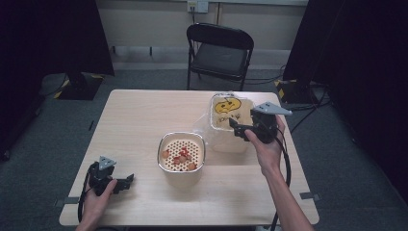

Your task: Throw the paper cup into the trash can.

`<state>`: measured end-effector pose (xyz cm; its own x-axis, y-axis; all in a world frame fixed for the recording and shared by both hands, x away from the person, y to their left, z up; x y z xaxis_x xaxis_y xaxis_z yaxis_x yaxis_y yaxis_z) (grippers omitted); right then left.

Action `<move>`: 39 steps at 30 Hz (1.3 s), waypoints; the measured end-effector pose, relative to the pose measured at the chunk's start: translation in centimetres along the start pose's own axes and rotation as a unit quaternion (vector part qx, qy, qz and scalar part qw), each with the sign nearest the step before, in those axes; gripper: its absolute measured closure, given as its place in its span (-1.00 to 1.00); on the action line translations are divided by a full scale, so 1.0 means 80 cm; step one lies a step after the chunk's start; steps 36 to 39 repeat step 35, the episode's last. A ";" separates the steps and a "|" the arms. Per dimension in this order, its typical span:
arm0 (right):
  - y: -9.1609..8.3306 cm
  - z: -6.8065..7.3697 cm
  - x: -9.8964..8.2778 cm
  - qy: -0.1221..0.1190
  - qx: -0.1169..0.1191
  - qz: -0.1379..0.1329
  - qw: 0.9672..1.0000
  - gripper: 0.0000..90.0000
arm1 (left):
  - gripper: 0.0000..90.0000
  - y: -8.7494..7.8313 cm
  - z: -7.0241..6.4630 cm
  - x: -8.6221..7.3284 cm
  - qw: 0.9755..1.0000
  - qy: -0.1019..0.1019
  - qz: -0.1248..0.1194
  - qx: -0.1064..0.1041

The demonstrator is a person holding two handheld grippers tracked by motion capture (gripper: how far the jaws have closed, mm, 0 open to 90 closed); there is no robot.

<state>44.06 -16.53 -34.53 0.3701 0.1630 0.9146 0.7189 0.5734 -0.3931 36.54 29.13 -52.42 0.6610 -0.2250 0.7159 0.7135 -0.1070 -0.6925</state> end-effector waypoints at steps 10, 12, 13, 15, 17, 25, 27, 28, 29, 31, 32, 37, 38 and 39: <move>-0.027 0.017 -0.066 -0.010 -0.008 0.030 0.999 -0.68 | -1.00 0.000 0.000 0.000 1.000 0.000 0.000 0.000; -0.029 0.017 -0.082 0.000 -0.002 0.037 0.999 -0.69 | -1.00 0.000 0.000 0.000 1.000 0.000 0.000 0.000; -0.029 0.017 -0.090 0.003 -0.001 0.045 0.999 -0.69 | -1.00 0.000 0.000 0.000 1.000 0.000 0.000 0.000; -0.027 0.018 -0.112 0.010 0.002 0.054 0.998 -0.69 | -1.00 0.000 0.000 0.000 1.000 0.000 0.000 0.000; -0.026 0.018 -0.121 0.013 0.000 0.060 0.998 -0.69 | -1.00 0.000 0.000 0.000 1.000 0.000 0.000 0.000; -0.009 0.005 -0.207 0.030 -0.016 0.136 0.990 -0.68 | -1.00 0.000 0.000 0.000 1.000 0.000 0.000 0.001; -0.007 0.003 -0.214 0.032 -0.019 0.140 0.989 -0.68 | -1.00 0.000 0.000 0.000 1.000 0.000 0.000 0.000; -0.005 0.002 -0.220 0.034 -0.021 0.149 0.988 -0.68 | -1.00 0.000 0.000 0.000 1.000 0.000 0.000 0.001; -0.002 0.000 -0.225 0.033 -0.024 0.155 0.987 -0.68 | -1.00 0.000 0.000 0.000 1.000 0.000 0.000 0.000; -0.001 -0.001 -0.231 0.031 -0.031 0.165 0.985 -0.69 | -1.00 0.000 0.000 0.000 1.000 0.000 0.000 0.000; 0.001 -0.002 -0.234 0.030 -0.034 0.167 0.985 -0.69 | -1.00 0.000 0.000 0.000 1.000 0.000 0.000 0.000; 0.001 -0.002 -0.238 0.020 -0.042 0.163 0.986 -0.71 | -1.00 0.000 0.000 0.000 1.000 0.000 0.000 0.000; 0.001 -0.002 -0.238 0.020 -0.042 0.163 0.986 -0.71 | -1.00 0.000 0.000 0.000 1.000 0.000 0.000 0.000; 0.001 -0.002 -0.238 0.020 -0.042 0.163 0.986 -0.71 | -1.00 0.000 0.000 0.000 1.000 0.000 0.000 0.000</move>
Point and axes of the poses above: each handheld gripper's, and its own axes: y roughly forward along the jaws, x roughly out of its top, z roughly to its left, the point moved 3 cm from there along y, roughly forward along the jaws, and after that the axes turned 8 degrees about x, right-handed, at the moved point
